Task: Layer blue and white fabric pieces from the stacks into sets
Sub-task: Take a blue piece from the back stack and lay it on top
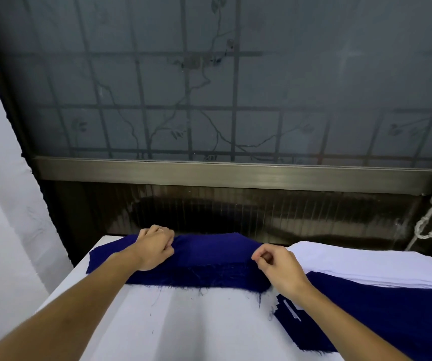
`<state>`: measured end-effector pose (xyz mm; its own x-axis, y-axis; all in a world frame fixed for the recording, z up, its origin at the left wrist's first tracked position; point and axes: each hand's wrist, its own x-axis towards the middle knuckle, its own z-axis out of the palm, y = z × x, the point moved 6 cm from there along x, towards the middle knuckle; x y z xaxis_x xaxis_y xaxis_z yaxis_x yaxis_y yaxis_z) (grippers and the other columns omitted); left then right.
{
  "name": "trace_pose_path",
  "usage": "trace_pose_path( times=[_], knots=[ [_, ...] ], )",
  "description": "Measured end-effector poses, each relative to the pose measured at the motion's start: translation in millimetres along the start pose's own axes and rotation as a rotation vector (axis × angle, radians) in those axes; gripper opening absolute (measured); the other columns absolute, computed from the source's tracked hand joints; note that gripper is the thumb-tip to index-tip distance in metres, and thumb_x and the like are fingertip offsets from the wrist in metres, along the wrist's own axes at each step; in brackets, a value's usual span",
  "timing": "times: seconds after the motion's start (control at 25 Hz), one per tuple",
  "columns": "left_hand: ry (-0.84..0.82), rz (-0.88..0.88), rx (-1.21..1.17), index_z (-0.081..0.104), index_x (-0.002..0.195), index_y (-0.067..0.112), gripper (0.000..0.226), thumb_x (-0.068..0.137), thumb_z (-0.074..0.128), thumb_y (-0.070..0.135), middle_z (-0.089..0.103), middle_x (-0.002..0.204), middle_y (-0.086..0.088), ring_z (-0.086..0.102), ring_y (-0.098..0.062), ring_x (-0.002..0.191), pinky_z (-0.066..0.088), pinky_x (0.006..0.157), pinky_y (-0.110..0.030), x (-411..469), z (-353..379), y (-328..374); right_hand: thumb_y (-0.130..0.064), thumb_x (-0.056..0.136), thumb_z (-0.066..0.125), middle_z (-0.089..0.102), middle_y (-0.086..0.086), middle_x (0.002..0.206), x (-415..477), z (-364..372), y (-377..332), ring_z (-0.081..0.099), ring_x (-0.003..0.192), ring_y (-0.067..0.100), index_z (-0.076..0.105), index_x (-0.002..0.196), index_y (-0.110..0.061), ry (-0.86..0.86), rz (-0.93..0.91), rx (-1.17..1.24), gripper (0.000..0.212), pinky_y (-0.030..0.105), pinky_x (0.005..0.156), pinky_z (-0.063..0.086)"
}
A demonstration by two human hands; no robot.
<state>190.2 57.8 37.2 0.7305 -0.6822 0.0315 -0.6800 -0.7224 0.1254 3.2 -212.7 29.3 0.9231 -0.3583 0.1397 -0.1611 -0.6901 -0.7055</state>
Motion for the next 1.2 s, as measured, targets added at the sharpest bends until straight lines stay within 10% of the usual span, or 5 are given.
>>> trace_pose_path(
  times=[0.16, 0.52, 0.76, 0.96, 1.2],
  knots=[
    [-0.016, 0.069, -0.074, 0.043, 0.077, 0.029, 0.022, 0.098, 0.05, 0.027, 0.053, 0.089, 0.011, 0.045, -0.003, 0.098, 0.036, 0.107, -0.042, -3, -8, 11, -0.021, 0.1, 0.058, 0.069, -0.018, 0.089, 2, 11, -16, 0.063, 0.091, 0.004, 0.069, 0.093, -0.036, -0.005, -0.047, -0.049, 0.019, 0.027, 0.082, 0.056],
    [0.073, 0.186, -0.088, 0.047, 0.072, 0.029, 0.027, 0.094, 0.058, 0.018, 0.045, 0.148, 0.023, 0.032, 0.001, 0.138, 0.035, 0.112, -0.032, -10, -10, 35, -0.023, 0.1, 0.058, 0.063, -0.017, 0.102, 2, 42, -57, 0.049, 0.103, 0.005, 0.069, 0.1, -0.033, -0.018, -0.166, -0.126, 0.015, 0.027, 0.09, 0.047],
    [0.169, 0.193, -0.038, 0.042, 0.081, 0.043, 0.029, 0.097, 0.058, 0.024, 0.054, 0.098, 0.023, 0.047, 0.003, 0.095, 0.042, 0.084, -0.024, -14, -14, 29, -0.022, 0.1, 0.058, 0.062, -0.017, 0.103, -5, 42, -47, 0.051, 0.103, 0.007, 0.07, 0.101, -0.033, -0.012, -0.14, -0.12, 0.017, 0.028, 0.092, 0.05],
    [0.104, 0.022, -0.176, 0.045, 0.118, 0.044, 0.038, 0.092, 0.072, 0.037, 0.057, 0.103, 0.017, 0.059, -0.007, 0.095, 0.053, 0.09, -0.028, -6, -22, 23, -0.021, 0.1, 0.058, 0.063, -0.017, 0.104, -7, 35, -41, 0.05, 0.105, 0.007, 0.07, 0.102, -0.033, 0.014, -0.131, -0.149, 0.017, 0.027, 0.089, 0.05],
    [0.155, 0.264, 0.1, 0.056, 0.096, 0.039, 0.007, 0.101, 0.056, 0.044, 0.052, 0.096, 0.022, 0.055, -0.003, 0.087, 0.035, 0.066, -0.014, -17, -56, 61, -0.033, 0.101, 0.056, 0.045, -0.015, 0.142, -2, 27, -76, 0.037, 0.132, 0.011, 0.047, 0.142, -0.033, 0.149, -0.34, -0.342, 0.042, 0.029, 0.108, 0.036]
  ],
)
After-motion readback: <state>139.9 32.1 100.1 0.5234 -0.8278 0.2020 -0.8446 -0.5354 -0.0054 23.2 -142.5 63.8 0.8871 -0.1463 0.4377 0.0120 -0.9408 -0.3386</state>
